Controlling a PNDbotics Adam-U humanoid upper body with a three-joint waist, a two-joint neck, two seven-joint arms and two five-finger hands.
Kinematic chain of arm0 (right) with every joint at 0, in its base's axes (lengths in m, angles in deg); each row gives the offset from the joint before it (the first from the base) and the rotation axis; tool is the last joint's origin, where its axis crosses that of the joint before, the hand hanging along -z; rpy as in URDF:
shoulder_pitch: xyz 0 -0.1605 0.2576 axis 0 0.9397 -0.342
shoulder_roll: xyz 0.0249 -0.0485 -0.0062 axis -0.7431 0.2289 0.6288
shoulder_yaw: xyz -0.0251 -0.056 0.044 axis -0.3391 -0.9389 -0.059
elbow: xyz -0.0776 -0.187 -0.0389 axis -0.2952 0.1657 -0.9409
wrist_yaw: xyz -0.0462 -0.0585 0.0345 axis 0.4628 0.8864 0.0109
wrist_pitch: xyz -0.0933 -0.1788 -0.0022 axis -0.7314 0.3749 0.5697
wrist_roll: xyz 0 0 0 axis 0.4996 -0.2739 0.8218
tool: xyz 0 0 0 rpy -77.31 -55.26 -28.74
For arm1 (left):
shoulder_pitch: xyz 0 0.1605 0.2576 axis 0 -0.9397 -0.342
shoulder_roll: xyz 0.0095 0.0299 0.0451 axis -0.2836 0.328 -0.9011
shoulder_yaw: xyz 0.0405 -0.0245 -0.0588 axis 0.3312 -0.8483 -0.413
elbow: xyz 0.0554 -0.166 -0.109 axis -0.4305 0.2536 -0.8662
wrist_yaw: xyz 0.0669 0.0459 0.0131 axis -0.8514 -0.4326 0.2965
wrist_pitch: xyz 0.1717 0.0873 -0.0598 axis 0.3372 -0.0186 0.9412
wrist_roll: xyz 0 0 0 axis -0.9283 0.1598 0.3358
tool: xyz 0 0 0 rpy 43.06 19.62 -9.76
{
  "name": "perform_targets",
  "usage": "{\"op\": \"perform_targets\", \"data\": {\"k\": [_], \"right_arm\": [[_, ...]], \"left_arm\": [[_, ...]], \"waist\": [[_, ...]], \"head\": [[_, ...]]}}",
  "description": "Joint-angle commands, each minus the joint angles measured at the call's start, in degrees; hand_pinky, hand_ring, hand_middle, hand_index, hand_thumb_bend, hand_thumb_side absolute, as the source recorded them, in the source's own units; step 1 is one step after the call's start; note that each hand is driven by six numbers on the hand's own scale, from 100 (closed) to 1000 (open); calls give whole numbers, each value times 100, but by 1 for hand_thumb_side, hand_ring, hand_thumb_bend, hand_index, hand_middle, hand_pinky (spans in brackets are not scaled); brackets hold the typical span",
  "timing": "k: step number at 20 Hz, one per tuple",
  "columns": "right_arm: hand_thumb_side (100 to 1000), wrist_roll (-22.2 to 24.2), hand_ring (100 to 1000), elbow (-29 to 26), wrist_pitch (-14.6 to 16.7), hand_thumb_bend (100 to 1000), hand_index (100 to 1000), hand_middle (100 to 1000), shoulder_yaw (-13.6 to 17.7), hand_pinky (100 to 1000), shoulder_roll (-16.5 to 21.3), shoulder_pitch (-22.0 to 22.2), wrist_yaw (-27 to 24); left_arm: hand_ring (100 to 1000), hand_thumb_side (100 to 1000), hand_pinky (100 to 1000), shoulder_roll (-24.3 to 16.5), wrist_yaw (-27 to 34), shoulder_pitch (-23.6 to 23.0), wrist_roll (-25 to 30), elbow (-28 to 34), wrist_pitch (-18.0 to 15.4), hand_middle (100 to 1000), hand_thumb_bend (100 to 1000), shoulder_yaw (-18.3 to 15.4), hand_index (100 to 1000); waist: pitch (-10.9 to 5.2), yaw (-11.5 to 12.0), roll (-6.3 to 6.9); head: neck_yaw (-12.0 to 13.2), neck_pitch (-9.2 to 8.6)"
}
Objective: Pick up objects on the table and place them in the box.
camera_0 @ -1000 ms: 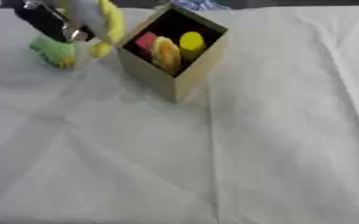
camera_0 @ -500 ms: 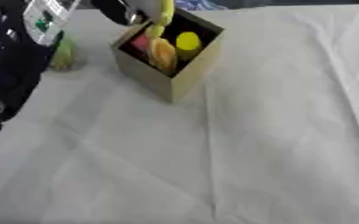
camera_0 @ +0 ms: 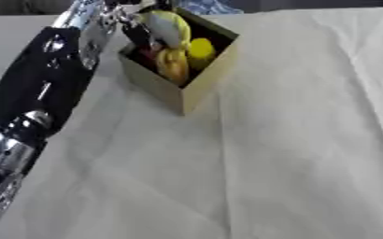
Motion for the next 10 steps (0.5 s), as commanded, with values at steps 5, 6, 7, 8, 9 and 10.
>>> {"op": "perform_targets", "data": {"k": [5, 6, 7, 8, 9, 10], "right_arm": [[504, 10, 738, -87, 0, 100, 815, 674, 56, 947, 52, -5, -49], [505, 6, 738, -87, -3, 100, 815, 673, 59, 947, 49, 6, -50], [506, 0, 737, -87, -8, 100, 814, 673, 63, 947, 46, 21, -51], [507, -8, 736, -87, -11, 100, 813, 672, 67, 947, 44, 34, -54], [509, -18, 736, -87, -15, 100, 813, 671, 70, 947, 42, 50, -57], [509, -29, 735, -87, -18, 100, 812, 670, 73, 947, 39, 63, -61]], "left_arm": [[829, 434, 854, -90, -135, 183, 21, 32, -77, 810, 650, -157, 886], [828, 430, 854, -109, -98, 198, 65, 40, -74, 809, 633, -177, 882], [826, 438, 854, -139, -30, 219, 124, 28, -84, 807, 619, -195, 881], [829, 465, 856, -171, 69, 240, 203, -9, -100, 814, 609, -210, 889], [837, 491, 860, -210, 191, 265, 320, -78, -109, 828, 610, -222, 901], [838, 499, 861, -253, 309, 294, 444, -144, -115, 832, 624, -226, 906]], "waist": [[-149, 36, -6], [-160, 46, -3], [-178, 61, 6], [-194, 74, 14], [-214, 89, 27], [-232, 100, 38]], "head": [[-24, -4], [-30, 11], [-43, 31], [-57, 50], [-75, 73], [-93, 90]]}}
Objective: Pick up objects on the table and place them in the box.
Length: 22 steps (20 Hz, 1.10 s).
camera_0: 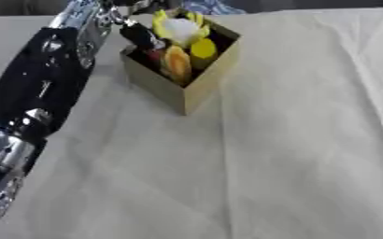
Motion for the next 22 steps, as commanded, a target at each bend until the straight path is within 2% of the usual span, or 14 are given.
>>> {"op": "perform_targets", "data": {"k": [1, 4, 8, 15, 18, 22], "right_arm": [[509, -35, 735, -87, -7, 100, 812, 670, 73, 947, 86, -22, -39], [511, -65, 733, -87, -11, 100, 811, 668, 86, 948, 74, 15, -48], [512, -98, 733, -87, -18, 100, 811, 668, 102, 948, 67, 56, -46], [513, -181, 731, -87, -20, 100, 809, 667, 154, 948, 125, 146, -3], [513, -201, 732, -87, -17, 100, 809, 667, 162, 948, 123, 154, 4], [511, -226, 732, -87, -6, 100, 809, 667, 180, 948, 102, 145, 7]], "left_arm": [[838, 499, 861, -268, 337, 227, 328, -77, -36, 835, 633, -73, 910], [837, 472, 862, -384, 541, 264, 562, -116, -45, 833, 656, -53, 913], [804, 426, 850, -601, 658, 250, 729, -2, -69, 782, 616, 8, 859], [799, 429, 847, -1612, 1198, -74, 1001, 74, -117, 775, 631, 78, 855], [803, 423, 849, -1931, 1253, -259, 1036, 97, -11, 782, 644, 72, 867], [809, 431, 849, -2031, 1126, -348, 1014, -98, 160, 793, 658, -28, 885]], "waist": [[-178, 21, 0], [-215, 51, 12], [-238, 123, 16], [-234, 293, 34], [-235, 318, 18], [-223, 304, -30]], "head": [[-61, 64], [-117, 104], [-161, 155], [-279, 203], [-289, 199], [-248, 142]]}}
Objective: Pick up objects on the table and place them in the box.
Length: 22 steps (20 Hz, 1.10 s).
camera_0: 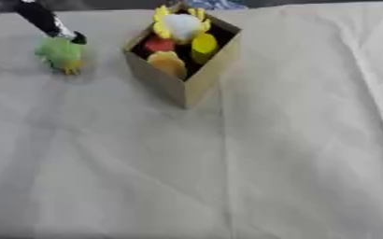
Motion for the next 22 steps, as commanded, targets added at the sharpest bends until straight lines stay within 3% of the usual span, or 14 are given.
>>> {"op": "perform_targets", "data": {"k": [1, 17, 19, 22], "right_arm": [[510, -44, 732, -87, 12, 100, 809, 667, 82, 947, 106, -64, 10], [503, -126, 729, -87, 68, 100, 805, 664, 101, 948, 161, -196, 26], [502, -130, 729, -87, 74, 100, 806, 664, 99, 949, 169, -208, 24], [503, -142, 728, -87, 79, 100, 806, 664, 102, 950, 168, -213, 15]], "left_arm": [[808, 432, 848, -249, -107, 89, -29, -108, 130, 792, 667, -122, 886], [821, 410, 847, 22, -944, 277, -675, -1257, 652, 818, 686, -659, 902], [819, 397, 846, 41, -1090, 291, -681, -1324, 701, 814, 660, -690, 897], [793, 337, 829, 76, -1134, 295, -644, -1395, 712, 770, 526, -744, 859]], "waist": [[-116, -11, -28], [274, -198, -155], [314, -206, -164], [353, -209, -172]], "head": [[43, -69], [302, -433], [315, -461], [318, -475]]}}
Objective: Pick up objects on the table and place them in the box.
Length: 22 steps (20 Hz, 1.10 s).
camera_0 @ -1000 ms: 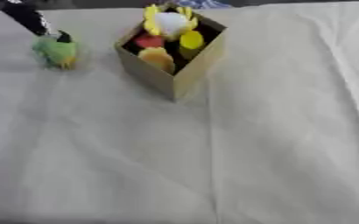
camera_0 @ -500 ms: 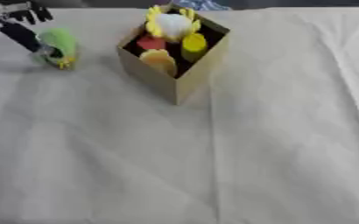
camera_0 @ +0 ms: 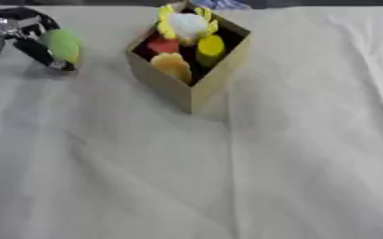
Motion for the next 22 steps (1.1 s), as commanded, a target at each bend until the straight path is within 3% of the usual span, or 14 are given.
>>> {"op": "perform_targets", "data": {"k": [1, 5, 15, 22], "right_arm": [[504, -27, 728, -87, 9, 100, 806, 664, 63, 950, 159, -74, 3], [503, -20, 730, -87, 19, 100, 807, 665, 60, 951, 138, -82, -11], [508, -22, 729, -87, -3, 100, 806, 665, 74, 952, 82, 2, -30], [514, 2, 729, -87, -7, 100, 806, 664, 53, 953, 31, 18, -66]], "left_arm": [[784, 315, 822, -71, -77, 134, 55, -41, 32, 757, 497, -74, 844], [736, 209, 790, -45, -65, 145, 59, -21, 60, 697, 319, -92, 791], [702, 165, 772, -5, 32, 300, -229, 720, -31, 658, 244, 2, 765], [671, 160, 755, 278, 568, 416, -118, 1758, -468, 616, 207, 490, 730]], "waist": [[-96, -4, -6], [-96, -10, -9], [-272, 20, 57], [-423, 9, 140]], "head": [[18, -86], [13, -79], [-78, 53], [-113, 131]]}}
